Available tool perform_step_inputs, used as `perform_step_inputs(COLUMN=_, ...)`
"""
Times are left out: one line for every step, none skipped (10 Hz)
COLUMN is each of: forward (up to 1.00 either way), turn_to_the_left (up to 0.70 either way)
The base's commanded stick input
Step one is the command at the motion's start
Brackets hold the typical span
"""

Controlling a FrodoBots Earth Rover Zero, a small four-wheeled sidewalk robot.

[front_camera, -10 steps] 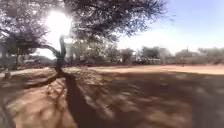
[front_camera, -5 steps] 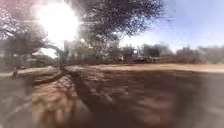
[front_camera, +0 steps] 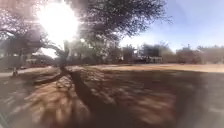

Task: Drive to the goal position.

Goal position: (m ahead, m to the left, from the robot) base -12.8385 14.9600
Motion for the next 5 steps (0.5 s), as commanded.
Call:
perform_step_inputs(forward=-1.00, turn_to_the_left=0.00)
perform_step_inputs(forward=-1.00, turn_to_the_left=0.00)
perform_step_inputs(forward=-1.00, turn_to_the_left=0.00)
perform_step_inputs(forward=-1.00, turn_to_the_left=0.00)
perform_step_inputs(forward=-1.00, turn_to_the_left=0.00)
